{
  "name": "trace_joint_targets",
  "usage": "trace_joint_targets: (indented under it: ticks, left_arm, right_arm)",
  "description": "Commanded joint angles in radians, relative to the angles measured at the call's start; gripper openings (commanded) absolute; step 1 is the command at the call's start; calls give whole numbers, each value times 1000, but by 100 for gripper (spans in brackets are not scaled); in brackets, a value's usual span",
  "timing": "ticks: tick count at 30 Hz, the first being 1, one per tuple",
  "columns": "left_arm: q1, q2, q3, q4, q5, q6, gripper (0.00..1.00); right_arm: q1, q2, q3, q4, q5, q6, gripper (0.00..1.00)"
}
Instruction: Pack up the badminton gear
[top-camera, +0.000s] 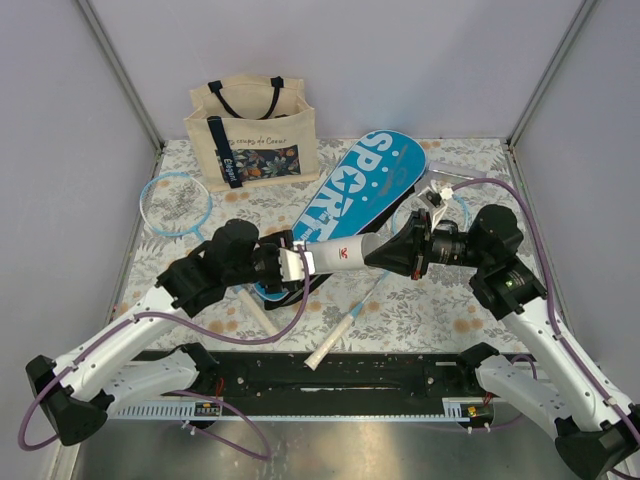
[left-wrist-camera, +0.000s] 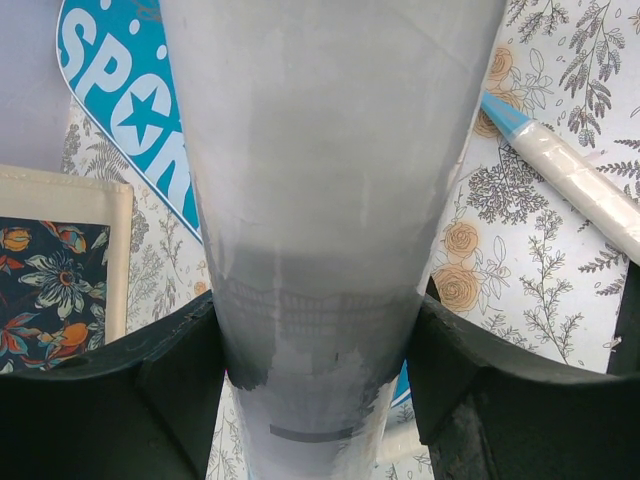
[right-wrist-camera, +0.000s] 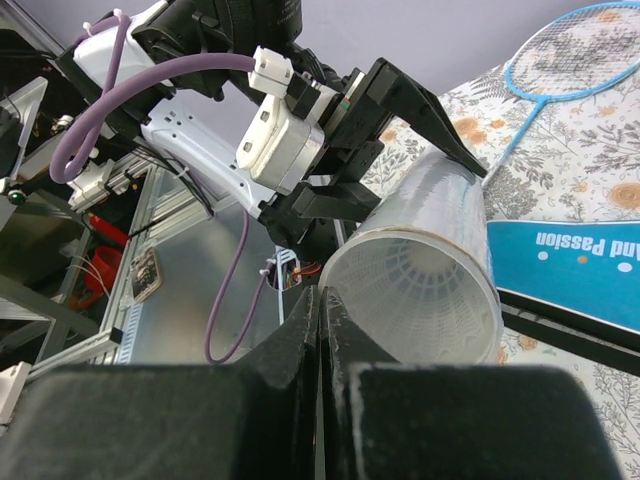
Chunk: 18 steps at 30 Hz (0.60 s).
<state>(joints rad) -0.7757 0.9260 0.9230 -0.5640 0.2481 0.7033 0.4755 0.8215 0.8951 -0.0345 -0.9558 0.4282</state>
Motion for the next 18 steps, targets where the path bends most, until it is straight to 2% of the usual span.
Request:
trace_joint_targets:
  ticks: [1, 3, 5, 9, 15, 18]
  left_arm:
    - [-8, -45, 22, 107, 54, 35, 43]
    - [-7, -49, 17, 113, 56, 38, 43]
    - [-8, -52, 14, 113, 56, 39, 43]
    - [-8, -55, 4, 113, 52, 39, 43]
    - [-7, -67, -9, 113, 45, 41, 43]
    - [-7, -70, -10, 113, 43, 42, 43]
  right_arm:
    - [11, 19, 8, -9, -29, 33, 3]
    - [9, 25, 10, 13, -41, 59, 8]
    - [11, 27, 18, 8, -32, 70, 20]
    - [11, 15, 37, -1, 20, 86, 32]
    - [11, -4, 54, -25, 107, 101, 35]
    - [11, -12, 68, -62, 169, 81, 32]
